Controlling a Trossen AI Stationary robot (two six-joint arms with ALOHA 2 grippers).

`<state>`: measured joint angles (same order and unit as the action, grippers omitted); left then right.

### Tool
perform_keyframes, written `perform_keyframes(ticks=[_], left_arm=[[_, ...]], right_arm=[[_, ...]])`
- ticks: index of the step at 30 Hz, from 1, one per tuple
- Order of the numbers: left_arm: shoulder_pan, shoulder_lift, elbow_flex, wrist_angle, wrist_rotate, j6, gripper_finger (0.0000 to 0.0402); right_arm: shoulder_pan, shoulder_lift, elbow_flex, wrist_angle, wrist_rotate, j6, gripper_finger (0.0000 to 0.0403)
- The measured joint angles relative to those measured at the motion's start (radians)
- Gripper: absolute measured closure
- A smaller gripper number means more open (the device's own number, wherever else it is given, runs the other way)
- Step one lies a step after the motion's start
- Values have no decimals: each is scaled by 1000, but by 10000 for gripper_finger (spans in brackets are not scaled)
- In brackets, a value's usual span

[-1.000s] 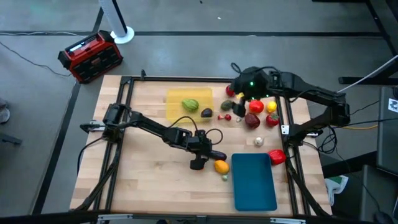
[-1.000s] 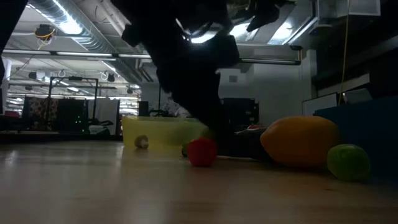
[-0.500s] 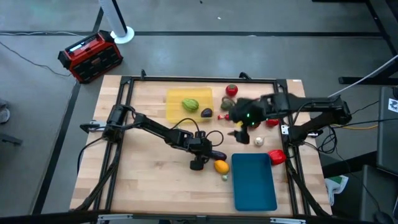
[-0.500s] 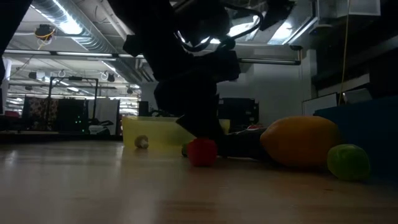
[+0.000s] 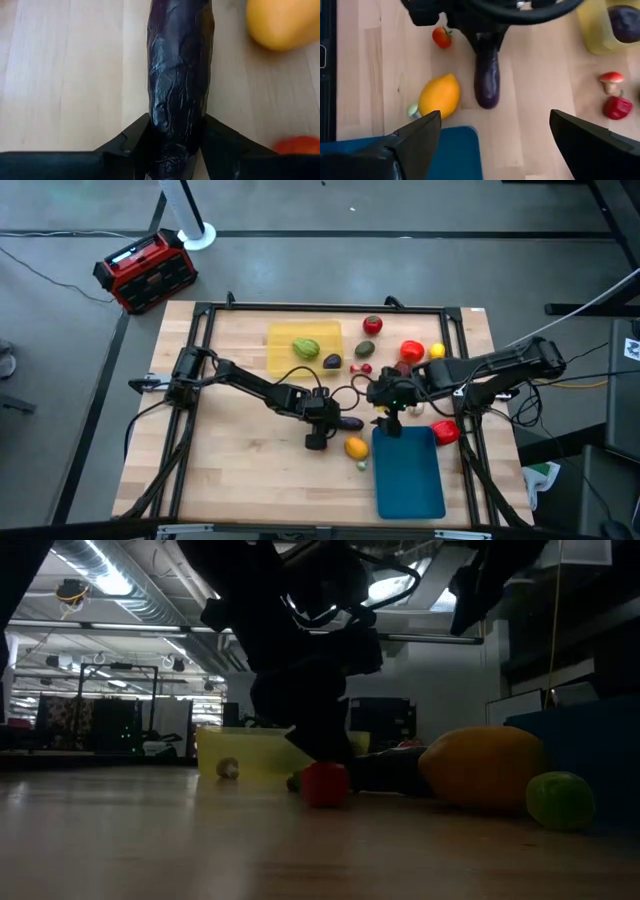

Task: Sort produce into baskets
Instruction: Put the violet eggplant into the yellow bin

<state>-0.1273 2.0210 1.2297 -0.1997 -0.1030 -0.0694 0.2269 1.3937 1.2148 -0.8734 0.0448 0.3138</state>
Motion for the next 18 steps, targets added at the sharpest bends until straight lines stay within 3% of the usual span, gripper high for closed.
perform_keyframes(ticks=[9,18], left_arm=[[65,-158,0,-171,0,3,244],[210,-347,0,-273,-25,93,243]], right_arm=[[2,2,-68,113,-8,0,36],[2,2,-82,151,-8,-3,35]])
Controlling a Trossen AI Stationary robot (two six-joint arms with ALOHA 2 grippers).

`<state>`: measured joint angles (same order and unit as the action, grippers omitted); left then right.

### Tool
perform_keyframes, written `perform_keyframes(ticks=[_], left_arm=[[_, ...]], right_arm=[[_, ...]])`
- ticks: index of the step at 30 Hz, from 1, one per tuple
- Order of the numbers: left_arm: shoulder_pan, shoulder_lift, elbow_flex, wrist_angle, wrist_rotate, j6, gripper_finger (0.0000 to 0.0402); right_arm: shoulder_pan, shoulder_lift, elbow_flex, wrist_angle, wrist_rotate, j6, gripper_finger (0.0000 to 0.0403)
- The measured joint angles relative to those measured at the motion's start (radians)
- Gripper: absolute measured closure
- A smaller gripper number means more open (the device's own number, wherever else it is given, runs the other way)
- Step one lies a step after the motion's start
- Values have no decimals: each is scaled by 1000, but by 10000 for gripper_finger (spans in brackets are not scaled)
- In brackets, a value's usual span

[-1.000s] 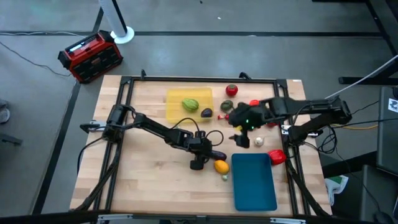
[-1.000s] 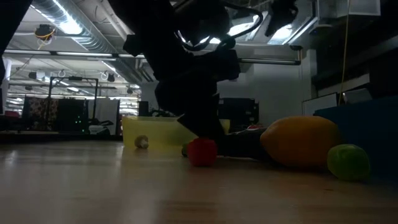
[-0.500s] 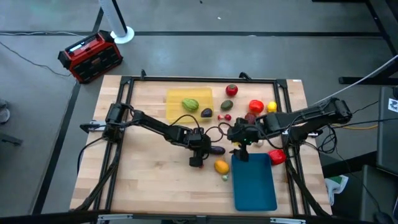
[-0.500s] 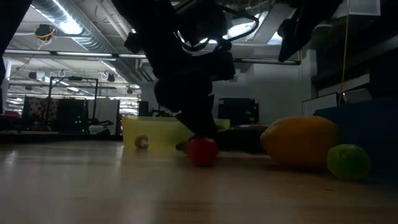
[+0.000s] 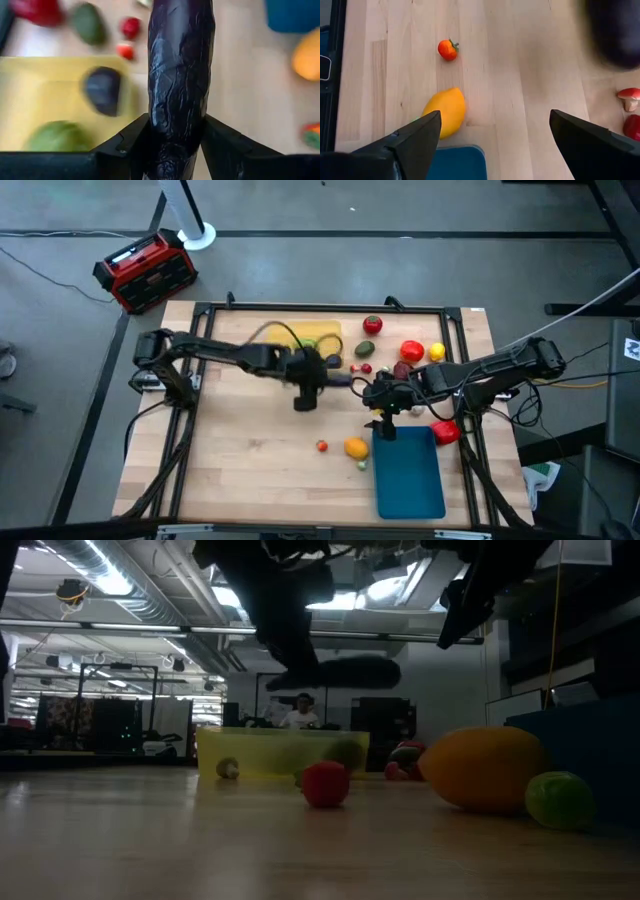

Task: Sort produce into baskets
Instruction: Put the violet eggplant into the yellow bin

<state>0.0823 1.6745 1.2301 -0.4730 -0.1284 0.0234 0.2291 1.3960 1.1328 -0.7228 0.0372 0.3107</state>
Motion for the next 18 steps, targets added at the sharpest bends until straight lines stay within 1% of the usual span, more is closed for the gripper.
perform_keyframes(ticks=[5,12,16,18], left_arm=[[106,-54,0,-24,0,46,242],[228,-48,0,-113,6,106,242],[271,-35,0,-197,45,99,242],[284,-30,0,-224,46,84,242]], right_arm=[[0,0,0,4,0,0,35],[0,0,0,7,0,0,35],[0,0,0,16,0,0,36],[0,0,0,19,0,-1,35]])
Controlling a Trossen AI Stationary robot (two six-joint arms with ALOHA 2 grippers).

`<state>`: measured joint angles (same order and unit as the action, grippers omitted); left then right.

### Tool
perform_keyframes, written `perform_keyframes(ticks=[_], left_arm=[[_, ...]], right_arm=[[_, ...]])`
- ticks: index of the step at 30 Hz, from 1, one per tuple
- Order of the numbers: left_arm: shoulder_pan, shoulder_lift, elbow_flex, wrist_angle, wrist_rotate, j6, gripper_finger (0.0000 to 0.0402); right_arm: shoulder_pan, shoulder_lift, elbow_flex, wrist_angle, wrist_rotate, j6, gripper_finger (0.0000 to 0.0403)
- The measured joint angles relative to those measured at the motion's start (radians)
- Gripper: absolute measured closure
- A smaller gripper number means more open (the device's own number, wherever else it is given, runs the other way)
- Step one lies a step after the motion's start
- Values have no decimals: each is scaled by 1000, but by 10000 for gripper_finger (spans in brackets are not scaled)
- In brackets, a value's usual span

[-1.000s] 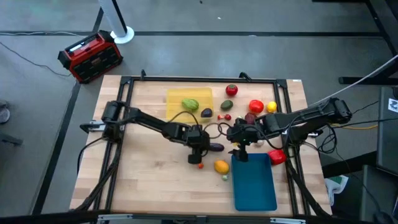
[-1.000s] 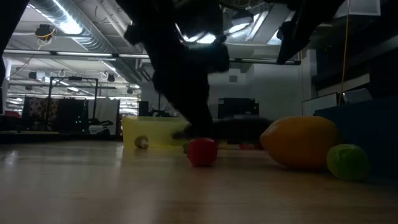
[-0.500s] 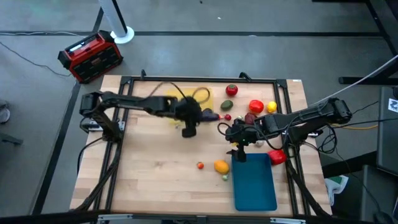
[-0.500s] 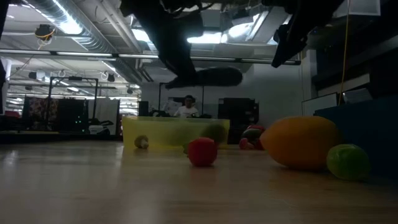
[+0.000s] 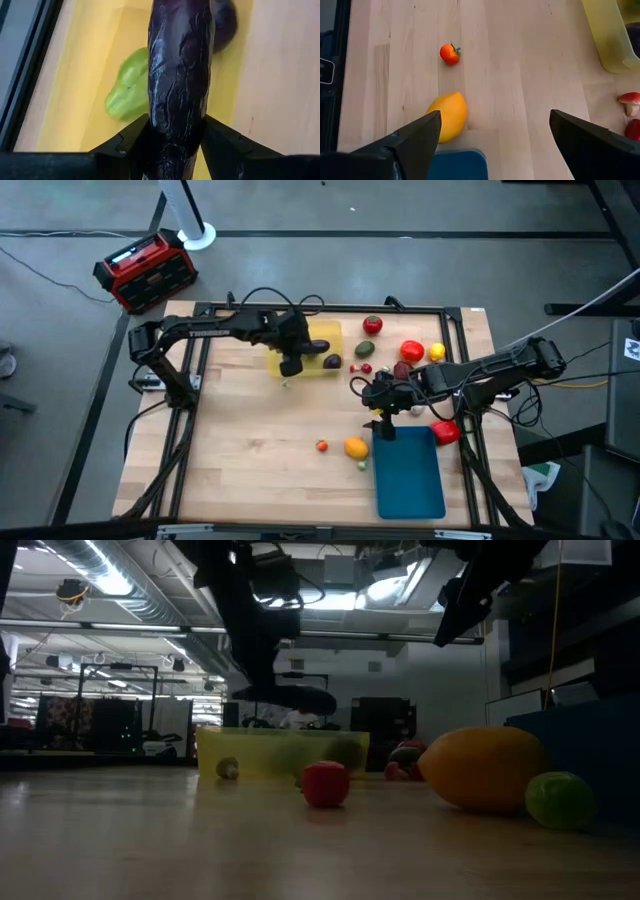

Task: Sort produce into baskets
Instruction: Put the violet eggplant into the yellow bin, then put the yellow lemon into the blue bin

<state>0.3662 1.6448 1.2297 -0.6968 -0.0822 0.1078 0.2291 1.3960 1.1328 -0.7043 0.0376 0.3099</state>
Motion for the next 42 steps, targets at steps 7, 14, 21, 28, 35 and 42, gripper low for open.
perform_keyframes(ticks=[7,14,21,28,35,42], left_arm=[[17,4,0,-11,1,-27,242],[16,4,0,-16,1,-21,212],[16,4,0,-25,1,-24,130],[14,4,0,-24,1,-32,86],[14,4,0,-23,1,-32,80],[14,4,0,-20,1,-45,81]], right_arm=[[0,0,0,1,0,0,35],[0,0,0,1,0,0,35],[0,0,0,5,-6,0,35],[1,0,0,114,-33,129,35],[1,0,0,178,-95,244,35],[17,45,1,187,-48,347,36]])
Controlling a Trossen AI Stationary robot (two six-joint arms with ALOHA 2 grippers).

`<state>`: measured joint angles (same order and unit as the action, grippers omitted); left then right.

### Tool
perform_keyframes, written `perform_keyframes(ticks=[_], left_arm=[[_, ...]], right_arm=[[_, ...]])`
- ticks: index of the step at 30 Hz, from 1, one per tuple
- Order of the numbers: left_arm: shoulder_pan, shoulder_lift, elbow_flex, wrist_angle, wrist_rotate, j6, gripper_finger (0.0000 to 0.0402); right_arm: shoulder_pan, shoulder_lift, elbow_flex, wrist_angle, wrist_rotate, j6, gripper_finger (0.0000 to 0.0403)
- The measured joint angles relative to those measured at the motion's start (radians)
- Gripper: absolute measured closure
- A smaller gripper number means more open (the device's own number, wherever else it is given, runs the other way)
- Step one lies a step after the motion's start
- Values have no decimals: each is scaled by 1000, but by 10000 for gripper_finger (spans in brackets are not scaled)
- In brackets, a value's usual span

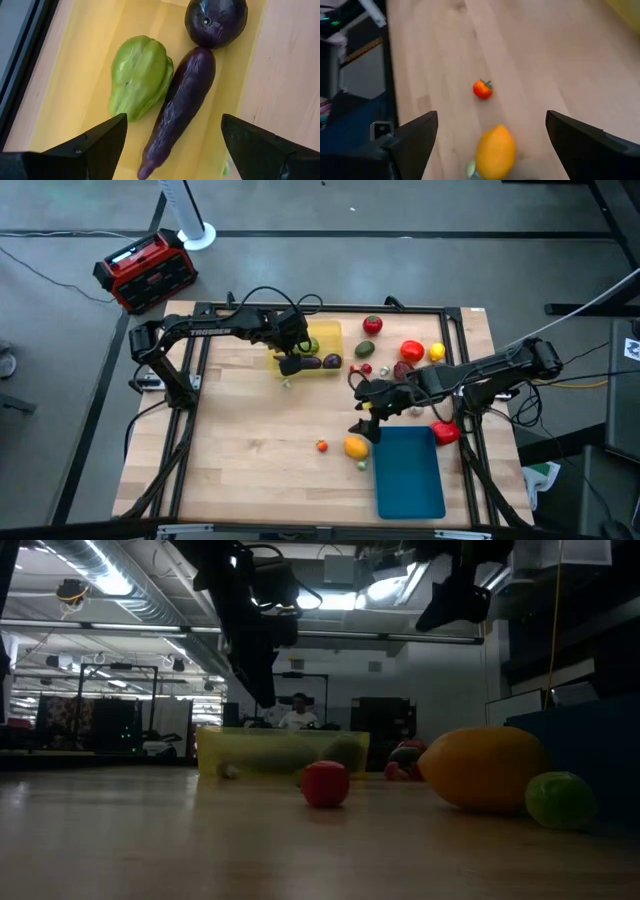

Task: Sort produce into baskets
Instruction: Put the yellow lemon into the blue bin

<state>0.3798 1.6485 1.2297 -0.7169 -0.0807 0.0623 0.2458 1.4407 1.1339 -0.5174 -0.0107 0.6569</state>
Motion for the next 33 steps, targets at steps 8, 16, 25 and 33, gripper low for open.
perform_keyframes(ticks=[8,16,25,33], left_arm=[[0,0,0,0,0,-39,82],[0,0,0,0,0,-39,82],[0,0,0,0,0,-41,82],[0,0,0,1,0,-41,82]], right_arm=[[59,126,0,8,28,1,36],[70,237,0,29,53,-9,36],[69,298,0,29,28,-11,36],[69,300,0,27,27,-11,36]])
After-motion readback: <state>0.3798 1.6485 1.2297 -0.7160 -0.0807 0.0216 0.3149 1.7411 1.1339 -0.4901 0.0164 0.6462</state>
